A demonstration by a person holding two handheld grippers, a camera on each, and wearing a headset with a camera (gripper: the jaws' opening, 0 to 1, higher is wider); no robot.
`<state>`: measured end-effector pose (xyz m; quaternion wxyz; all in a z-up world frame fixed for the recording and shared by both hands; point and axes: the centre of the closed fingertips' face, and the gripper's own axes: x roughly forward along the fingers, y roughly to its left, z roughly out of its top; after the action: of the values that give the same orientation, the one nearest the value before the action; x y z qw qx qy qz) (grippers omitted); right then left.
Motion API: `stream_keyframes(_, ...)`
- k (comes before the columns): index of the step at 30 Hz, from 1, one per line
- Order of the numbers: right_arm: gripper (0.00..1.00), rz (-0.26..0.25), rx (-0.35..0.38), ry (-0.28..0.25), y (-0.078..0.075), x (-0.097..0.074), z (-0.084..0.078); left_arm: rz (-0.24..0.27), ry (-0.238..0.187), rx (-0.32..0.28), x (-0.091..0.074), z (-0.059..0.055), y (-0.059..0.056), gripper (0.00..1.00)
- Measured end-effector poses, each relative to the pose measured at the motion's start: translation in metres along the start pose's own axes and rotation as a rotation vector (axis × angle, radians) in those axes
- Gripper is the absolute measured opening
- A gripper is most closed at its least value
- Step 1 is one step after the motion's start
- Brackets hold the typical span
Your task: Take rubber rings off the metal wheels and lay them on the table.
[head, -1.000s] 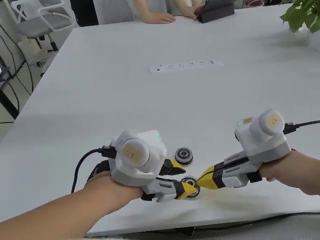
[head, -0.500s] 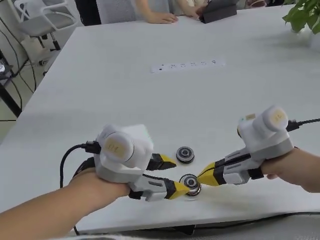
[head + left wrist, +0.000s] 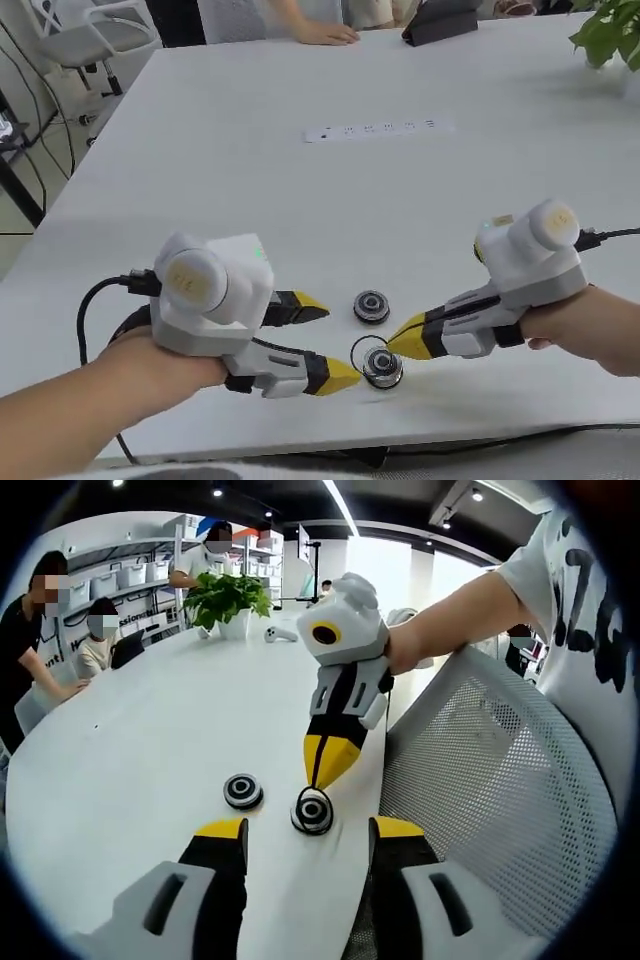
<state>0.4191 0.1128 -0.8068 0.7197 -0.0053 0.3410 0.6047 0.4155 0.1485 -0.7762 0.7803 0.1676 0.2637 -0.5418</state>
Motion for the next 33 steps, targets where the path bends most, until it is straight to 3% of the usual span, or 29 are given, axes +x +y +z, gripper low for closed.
stream_keyframes(20,0.0,-0.003,-0.021,-0.008,-0.005,0.016,0.022,0.094,-0.018,-0.048,-0.038,-0.017,0.022,0.57)
stream_keyframes(33,0.0,-0.025,-0.02,0.01,-0.012,0.04,0.027,0.135,-0.012,-0.076,-0.05,-0.029,0.03,0.6)
